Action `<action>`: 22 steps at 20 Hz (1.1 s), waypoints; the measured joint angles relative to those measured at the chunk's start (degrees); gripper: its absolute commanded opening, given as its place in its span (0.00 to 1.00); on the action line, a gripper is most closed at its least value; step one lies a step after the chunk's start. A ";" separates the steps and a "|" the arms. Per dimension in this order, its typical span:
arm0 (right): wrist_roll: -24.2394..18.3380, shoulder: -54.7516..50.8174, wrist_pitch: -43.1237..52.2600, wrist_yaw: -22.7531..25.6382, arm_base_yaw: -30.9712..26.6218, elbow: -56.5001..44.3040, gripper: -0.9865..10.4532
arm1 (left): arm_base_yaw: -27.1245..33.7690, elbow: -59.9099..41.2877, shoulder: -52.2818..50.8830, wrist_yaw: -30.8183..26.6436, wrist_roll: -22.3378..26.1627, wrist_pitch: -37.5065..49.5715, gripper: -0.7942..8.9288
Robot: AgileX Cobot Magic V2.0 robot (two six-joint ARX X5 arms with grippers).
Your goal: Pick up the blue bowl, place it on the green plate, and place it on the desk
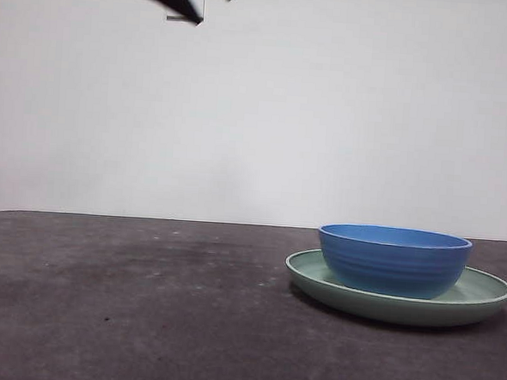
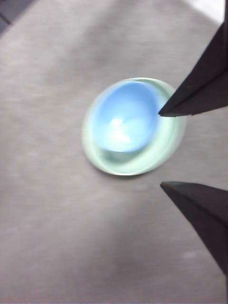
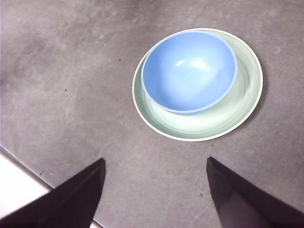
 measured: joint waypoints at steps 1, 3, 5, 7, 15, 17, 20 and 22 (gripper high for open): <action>0.00 0.00 0.00 0.00 0.00 0.00 0.38 | 0.00 -4.31 -2.54 2.10 0.11 1.46 0.31; 0.00 0.00 0.00 0.02 0.00 0.00 0.38 | -0.02 -11.82 -6.91 5.95 0.24 4.00 0.31; 0.39 0.00 0.00 0.02 0.00 0.00 0.38 | -0.02 -17.97 -10.32 9.09 0.26 5.75 0.31; 0.63 0.00 0.00 0.02 0.00 0.00 0.38 | -0.46 -22.45 -12.41 11.08 0.46 5.88 0.31; 4.02 0.00 0.00 4.07 0.00 0.00 0.38 | -1.38 -23.50 -12.59 11.15 0.63 6.38 0.31; 7.52 0.31 0.00 11.82 0.00 0.00 0.38 | -1.38 -23.50 -12.59 11.15 0.63 6.32 0.31; 10.23 3.69 1.77 16.92 -0.57 0.00 0.38 | -1.38 -23.50 -12.59 11.13 0.63 6.36 0.31; 10.93 7.78 4.28 16.57 -1.31 0.00 0.38 | -1.38 -23.50 -12.59 11.13 0.63 6.36 0.31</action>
